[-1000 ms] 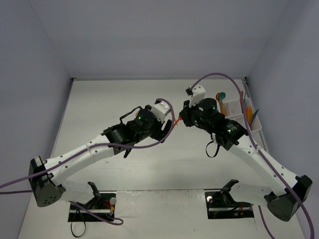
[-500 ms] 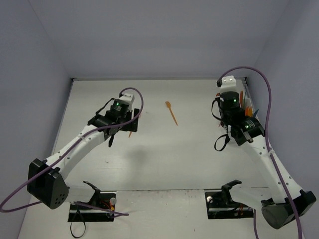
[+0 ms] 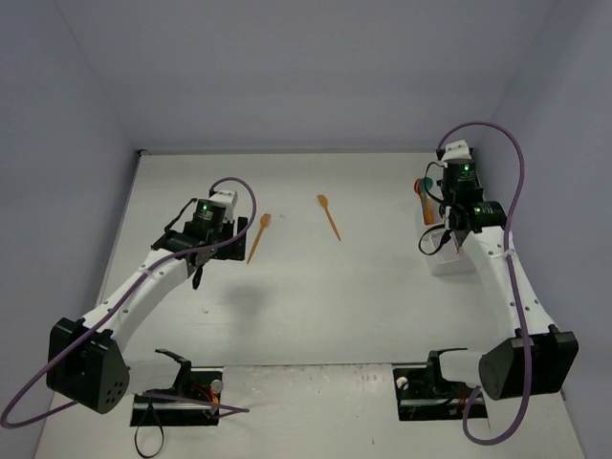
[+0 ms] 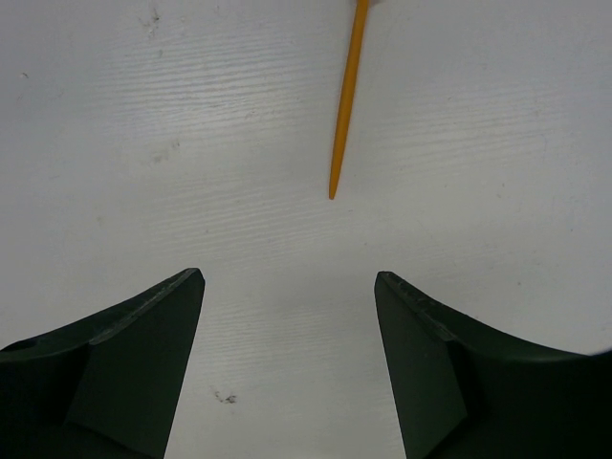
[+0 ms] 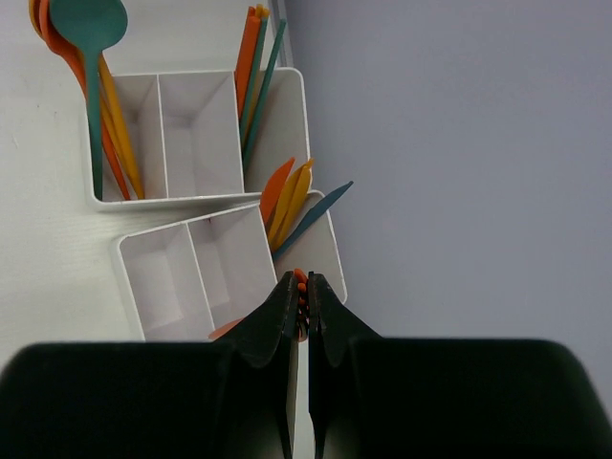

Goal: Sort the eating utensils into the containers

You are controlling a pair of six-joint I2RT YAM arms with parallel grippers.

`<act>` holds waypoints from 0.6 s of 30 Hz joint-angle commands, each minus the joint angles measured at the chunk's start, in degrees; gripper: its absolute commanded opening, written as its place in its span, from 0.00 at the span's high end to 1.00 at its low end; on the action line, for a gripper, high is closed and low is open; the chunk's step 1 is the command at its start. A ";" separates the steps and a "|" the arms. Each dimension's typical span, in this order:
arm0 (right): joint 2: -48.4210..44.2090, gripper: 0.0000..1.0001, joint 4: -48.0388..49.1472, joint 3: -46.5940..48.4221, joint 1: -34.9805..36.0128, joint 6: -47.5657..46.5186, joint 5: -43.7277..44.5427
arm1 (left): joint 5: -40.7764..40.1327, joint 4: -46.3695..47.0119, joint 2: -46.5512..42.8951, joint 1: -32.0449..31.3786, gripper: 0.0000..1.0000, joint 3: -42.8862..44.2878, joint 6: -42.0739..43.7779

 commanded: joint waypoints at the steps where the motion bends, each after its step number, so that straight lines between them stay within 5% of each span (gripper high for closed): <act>1: 1.75 1.00 5.39 0.59 -1.60 -1.64 -5.93 | 2.13 4.40 -1.17 0.27 0.31 1.10 0.76; 18: 8.28 1.00 9.76 -5.91 -2.89 1.26 -12.28 | 2.46 4.82 0.51 0.39 0.31 1.52 0.38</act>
